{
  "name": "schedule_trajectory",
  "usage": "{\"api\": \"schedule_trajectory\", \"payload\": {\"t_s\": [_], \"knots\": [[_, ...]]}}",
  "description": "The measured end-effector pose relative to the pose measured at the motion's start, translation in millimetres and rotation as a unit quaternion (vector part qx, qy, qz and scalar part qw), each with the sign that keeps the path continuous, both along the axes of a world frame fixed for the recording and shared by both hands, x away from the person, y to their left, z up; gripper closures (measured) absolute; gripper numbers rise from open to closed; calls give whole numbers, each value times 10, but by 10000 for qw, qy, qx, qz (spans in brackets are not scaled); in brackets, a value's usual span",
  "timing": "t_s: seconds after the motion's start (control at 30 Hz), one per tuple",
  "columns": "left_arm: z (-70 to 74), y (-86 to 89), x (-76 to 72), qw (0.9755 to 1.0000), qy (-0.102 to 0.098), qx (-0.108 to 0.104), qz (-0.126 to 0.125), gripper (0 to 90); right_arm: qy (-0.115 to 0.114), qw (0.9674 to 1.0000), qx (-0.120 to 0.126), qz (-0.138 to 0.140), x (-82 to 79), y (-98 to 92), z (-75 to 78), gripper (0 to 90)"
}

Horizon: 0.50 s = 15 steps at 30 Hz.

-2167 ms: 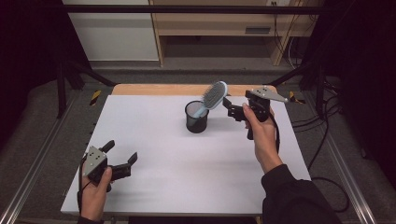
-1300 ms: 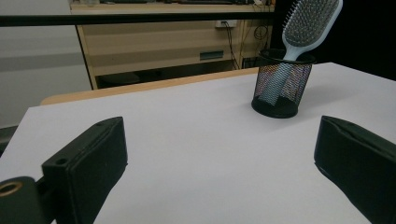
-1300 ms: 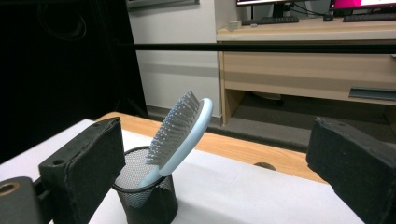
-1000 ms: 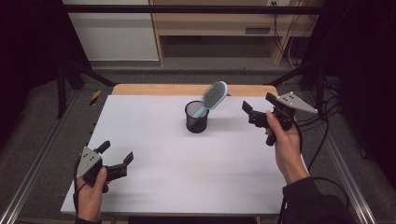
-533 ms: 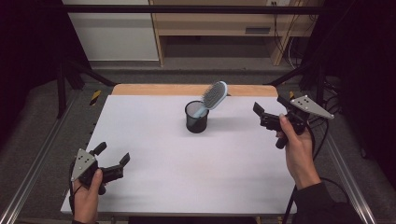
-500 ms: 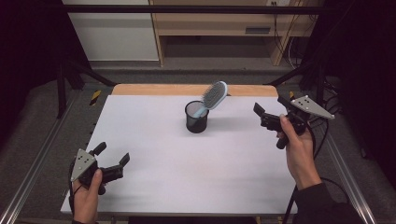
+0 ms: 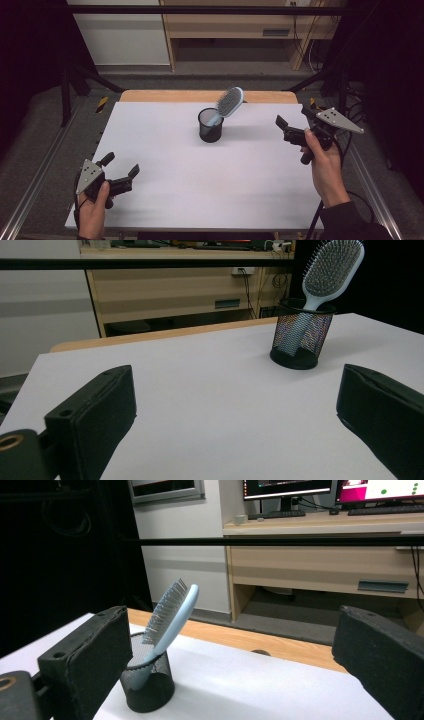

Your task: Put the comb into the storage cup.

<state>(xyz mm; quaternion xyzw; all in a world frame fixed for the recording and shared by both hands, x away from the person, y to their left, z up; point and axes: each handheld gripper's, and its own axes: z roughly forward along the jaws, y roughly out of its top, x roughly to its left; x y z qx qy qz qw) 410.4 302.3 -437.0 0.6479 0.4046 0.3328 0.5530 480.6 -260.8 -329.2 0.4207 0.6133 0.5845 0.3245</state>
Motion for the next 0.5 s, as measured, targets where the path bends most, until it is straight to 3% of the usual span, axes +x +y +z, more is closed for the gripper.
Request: {"api": "schedule_trajectory", "payload": {"t_s": [0.5], "knots": [[-3, -8, 0, 10000, 5, 16, -23, 28, -123, 9998, 56, -133, -133, -143, -55, 31]]}}
